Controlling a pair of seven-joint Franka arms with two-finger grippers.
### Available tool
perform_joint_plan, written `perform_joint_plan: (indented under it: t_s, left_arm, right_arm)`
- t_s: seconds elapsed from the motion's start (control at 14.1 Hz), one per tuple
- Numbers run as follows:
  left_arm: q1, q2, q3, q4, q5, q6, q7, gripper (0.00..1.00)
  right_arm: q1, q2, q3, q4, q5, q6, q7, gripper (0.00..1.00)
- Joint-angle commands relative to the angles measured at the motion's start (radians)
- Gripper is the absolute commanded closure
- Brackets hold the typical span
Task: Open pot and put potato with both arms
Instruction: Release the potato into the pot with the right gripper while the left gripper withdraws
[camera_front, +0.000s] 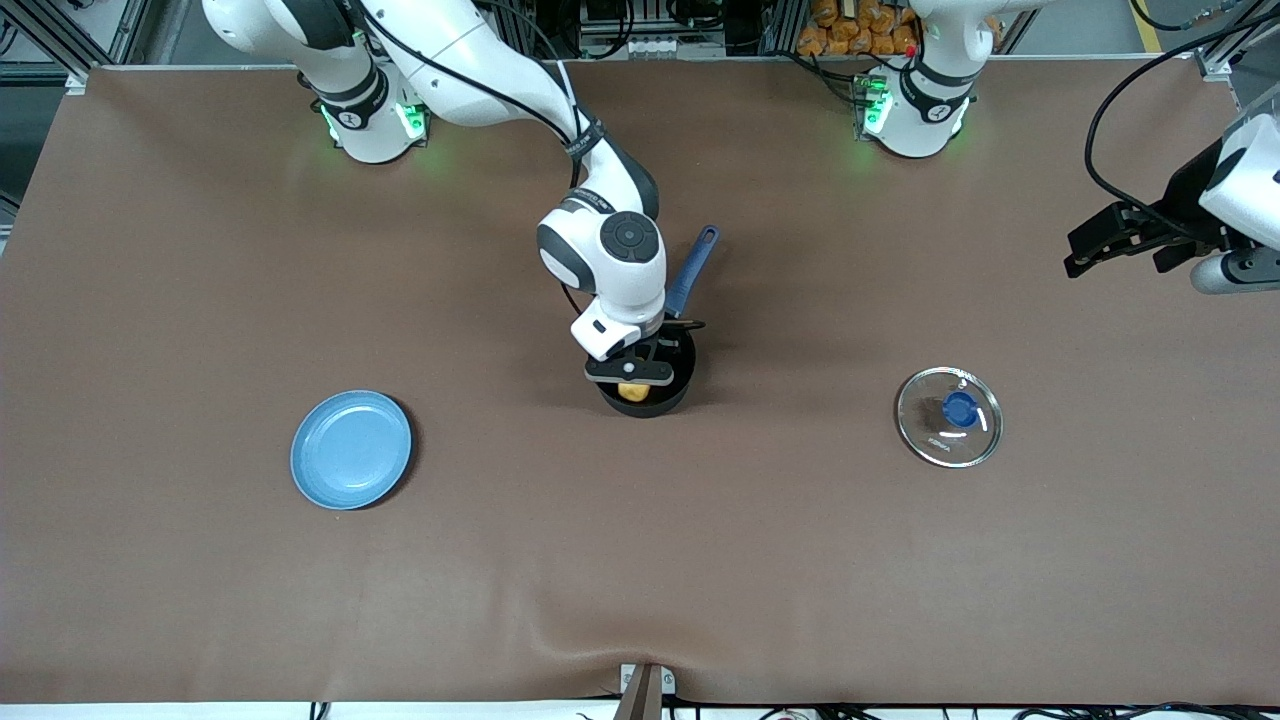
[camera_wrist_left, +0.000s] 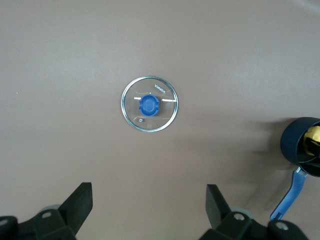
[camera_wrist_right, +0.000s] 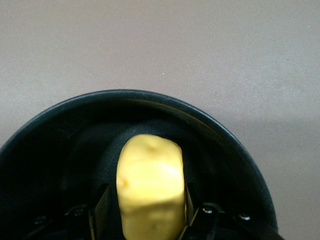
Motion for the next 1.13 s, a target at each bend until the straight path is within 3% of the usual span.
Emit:
perform_joint_plan:
  t_s: [0.0, 0.43, 1.06]
  left_arm:
    - [0.019, -0.007, 0.004, 0.023, -0.004, -0.025, 0.03, 0.0]
    - [0.024, -0.014, 0.004, 0.026, -0.006, -0.069, 0.025, 0.0]
    - [0.024, -0.001, 0.006, 0.075, -0.006, -0.097, 0.016, 0.0]
  right_arm:
    - [-0.002, 0.009, 0.002, 0.02, -0.019, 0.001, 0.026, 0.32]
    - [-0.02, -0.072, 0.003, 0.028, -0.015, -0.076, 0.009, 0.33]
    - [-0.152, -0.494, 0.006, 0.029, 0.008, -0.514, -0.174, 0.33]
